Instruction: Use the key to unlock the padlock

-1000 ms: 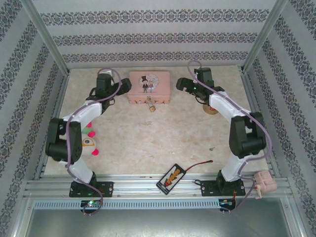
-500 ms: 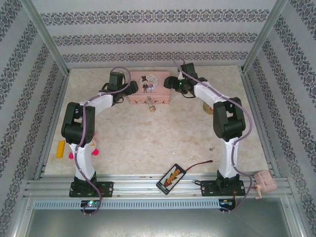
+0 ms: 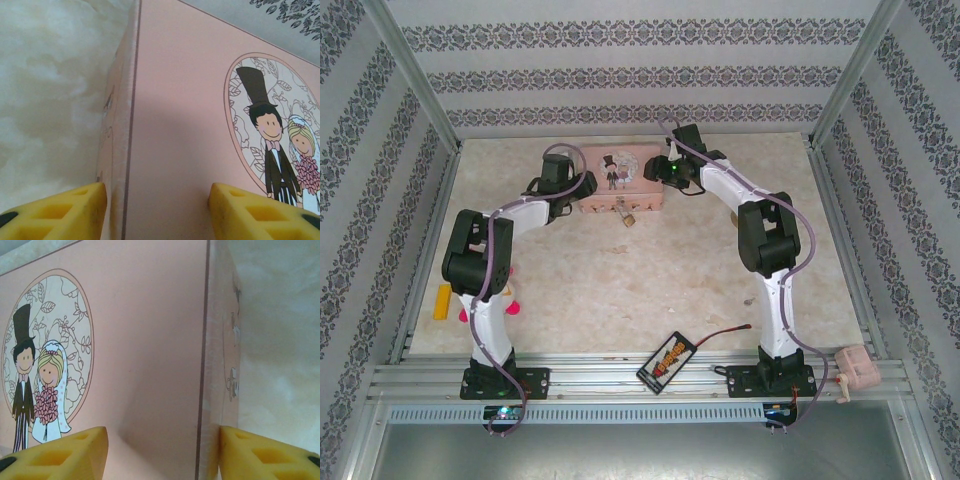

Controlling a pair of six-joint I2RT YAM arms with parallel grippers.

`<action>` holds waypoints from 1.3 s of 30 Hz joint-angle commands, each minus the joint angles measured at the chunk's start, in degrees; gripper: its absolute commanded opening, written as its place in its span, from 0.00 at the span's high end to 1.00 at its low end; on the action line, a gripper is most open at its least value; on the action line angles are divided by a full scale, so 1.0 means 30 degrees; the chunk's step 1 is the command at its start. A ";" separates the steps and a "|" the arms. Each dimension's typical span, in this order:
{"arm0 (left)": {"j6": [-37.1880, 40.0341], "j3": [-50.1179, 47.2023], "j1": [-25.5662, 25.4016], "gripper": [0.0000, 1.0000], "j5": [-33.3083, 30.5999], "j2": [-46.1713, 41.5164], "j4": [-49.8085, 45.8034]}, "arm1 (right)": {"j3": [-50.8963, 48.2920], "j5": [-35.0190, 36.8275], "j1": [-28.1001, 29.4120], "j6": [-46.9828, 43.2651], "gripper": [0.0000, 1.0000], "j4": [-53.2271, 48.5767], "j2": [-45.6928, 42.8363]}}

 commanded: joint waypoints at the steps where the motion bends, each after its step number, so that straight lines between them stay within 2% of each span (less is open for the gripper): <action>1: -0.0343 -0.1533 -0.0950 0.47 -0.0012 -0.1020 -0.0329 | 0.0280 -0.1823 0.1068 -0.0520 0.43 -0.0522 0.0248; 8: -0.2011 -0.5560 -0.2320 0.54 -0.1555 -0.4326 0.0938 | -0.1962 -0.2334 0.1497 -0.0523 0.49 -0.0680 -0.1461; 14: -0.4071 -0.8636 -0.4501 0.55 -0.3821 -0.7417 0.0886 | -0.5438 -0.2113 0.2454 -0.0504 0.51 -0.0830 -0.3914; 19: -0.5513 -1.0424 -0.6906 0.56 -0.6587 -1.0526 -0.0726 | -0.8852 -0.1329 0.3388 0.0098 0.51 -0.0781 -0.6520; 23: -0.6868 -1.1538 -0.7971 0.56 -0.7524 -1.2336 -0.1436 | -1.0508 -0.0674 0.3849 0.0614 0.50 -0.0529 -0.7839; 27: -0.7431 -1.2174 -0.7959 0.54 -0.7711 -1.2664 -0.0845 | -0.9873 -0.0319 0.3826 0.0381 0.48 -0.0393 -0.7361; 31: -0.6915 -1.1593 -0.7844 0.49 -0.8277 -1.2029 -0.0800 | -0.7532 -0.0195 0.3751 -0.0142 0.45 -0.0766 -0.5741; 39: -0.6225 -1.0307 -0.7241 0.45 -0.8300 -1.0381 -0.0316 | -0.3363 0.0413 0.3496 -0.1231 0.40 -0.2338 -0.3218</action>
